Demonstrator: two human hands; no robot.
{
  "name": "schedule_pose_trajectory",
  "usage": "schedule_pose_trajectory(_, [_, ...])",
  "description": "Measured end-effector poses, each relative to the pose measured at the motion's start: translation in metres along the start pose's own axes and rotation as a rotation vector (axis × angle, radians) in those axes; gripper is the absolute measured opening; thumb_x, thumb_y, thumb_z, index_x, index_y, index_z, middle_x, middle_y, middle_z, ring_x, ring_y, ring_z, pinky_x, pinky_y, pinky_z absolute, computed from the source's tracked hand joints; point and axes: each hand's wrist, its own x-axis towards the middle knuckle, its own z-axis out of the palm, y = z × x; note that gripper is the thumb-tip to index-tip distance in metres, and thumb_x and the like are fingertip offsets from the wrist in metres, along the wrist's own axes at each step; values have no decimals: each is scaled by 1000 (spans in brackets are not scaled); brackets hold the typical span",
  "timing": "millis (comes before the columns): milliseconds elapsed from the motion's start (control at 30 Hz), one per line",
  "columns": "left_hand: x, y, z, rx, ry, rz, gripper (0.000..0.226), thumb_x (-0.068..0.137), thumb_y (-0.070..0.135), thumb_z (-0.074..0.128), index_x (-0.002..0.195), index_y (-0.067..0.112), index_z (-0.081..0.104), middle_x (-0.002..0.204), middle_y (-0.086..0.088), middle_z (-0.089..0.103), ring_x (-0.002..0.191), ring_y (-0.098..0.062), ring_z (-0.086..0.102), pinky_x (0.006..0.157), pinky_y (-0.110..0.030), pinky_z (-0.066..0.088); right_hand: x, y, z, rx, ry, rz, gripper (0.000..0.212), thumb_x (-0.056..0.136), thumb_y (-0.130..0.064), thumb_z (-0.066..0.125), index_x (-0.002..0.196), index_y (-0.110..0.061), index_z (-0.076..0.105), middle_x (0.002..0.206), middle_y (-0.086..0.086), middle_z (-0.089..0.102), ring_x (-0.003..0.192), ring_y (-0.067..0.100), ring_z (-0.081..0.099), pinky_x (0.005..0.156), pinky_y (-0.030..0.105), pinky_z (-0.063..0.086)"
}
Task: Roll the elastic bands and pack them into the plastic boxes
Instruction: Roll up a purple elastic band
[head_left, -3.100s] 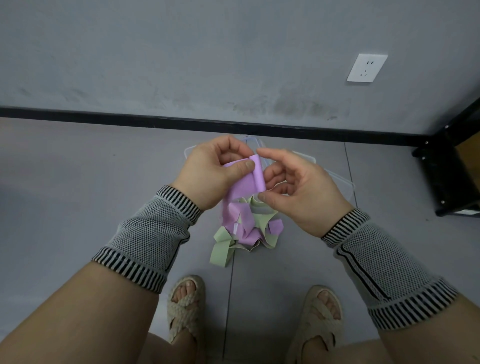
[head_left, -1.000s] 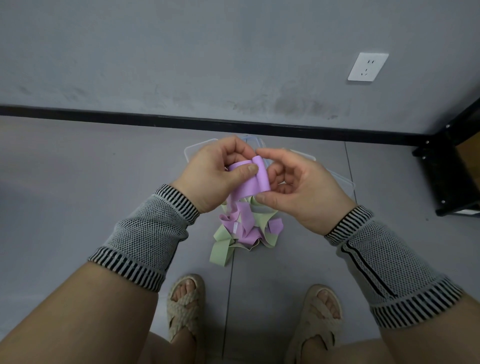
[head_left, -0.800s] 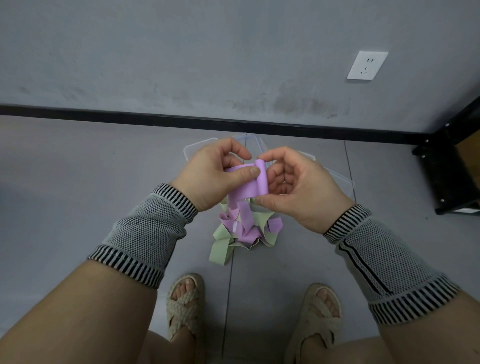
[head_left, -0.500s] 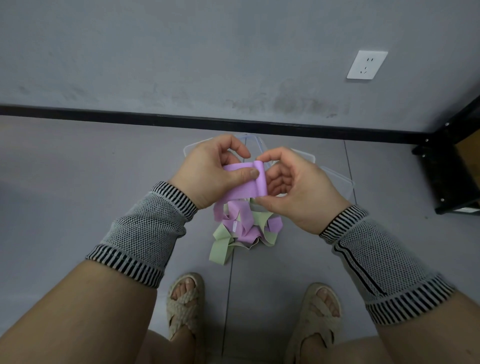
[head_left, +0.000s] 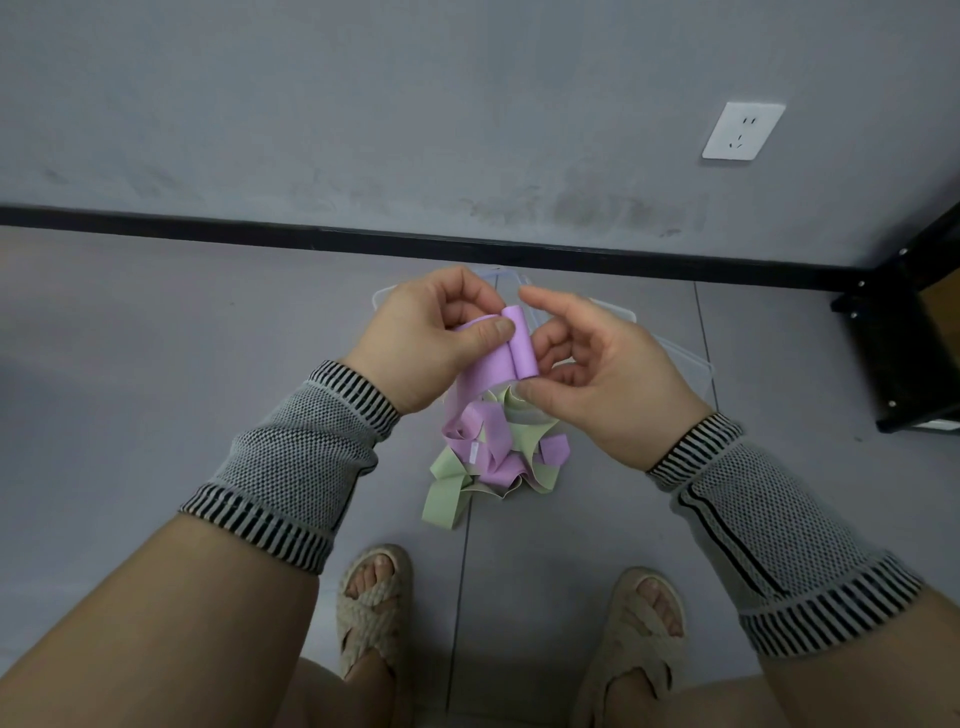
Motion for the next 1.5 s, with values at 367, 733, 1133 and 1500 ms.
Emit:
schedule_pose_trajectory(367, [0, -2, 2, 17, -87, 15, 14, 88, 3, 60, 86, 17, 57, 77, -10, 64, 73, -18, 58, 70, -28, 48, -2, -4, -1, 72, -37, 22, 60, 72, 11, 72, 109, -33, 55, 97, -1, 65, 83, 13, 66, 78, 30, 57])
schedule_pose_trajectory(733, [0, -3, 5, 61, -78, 14, 17, 86, 8, 63, 84, 21, 52, 63, 6, 63, 60, -10, 53, 60, -23, 42, -2, -1, -1, -19, -31, 8, 64, 71, 9, 74, 106, -40, 54, 88, 9, 63, 73, 14, 59, 75, 33, 56])
schedule_pose_trajectory(1133, [1, -8, -3, 215, -139, -8, 14, 87, 13, 63, 81, 21, 53, 61, 6, 56, 56, -7, 48, 56, -21, 38, -1, 5, 0, -51, -43, -3, 63, 71, 11, 69, 109, -37, 54, 82, -3, 59, 70, 14, 57, 72, 26, 53])
schedule_pose_trajectory(1500, [0, 0, -1, 203, -40, 38, 16, 81, 18, 65, 92, 24, 54, 68, 5, 53, 48, -7, 49, 38, -27, 46, 0, 5, -5, 9, -11, -3, 64, 74, 16, 63, 106, -39, 54, 81, -4, 55, 69, 11, 56, 70, 24, 52])
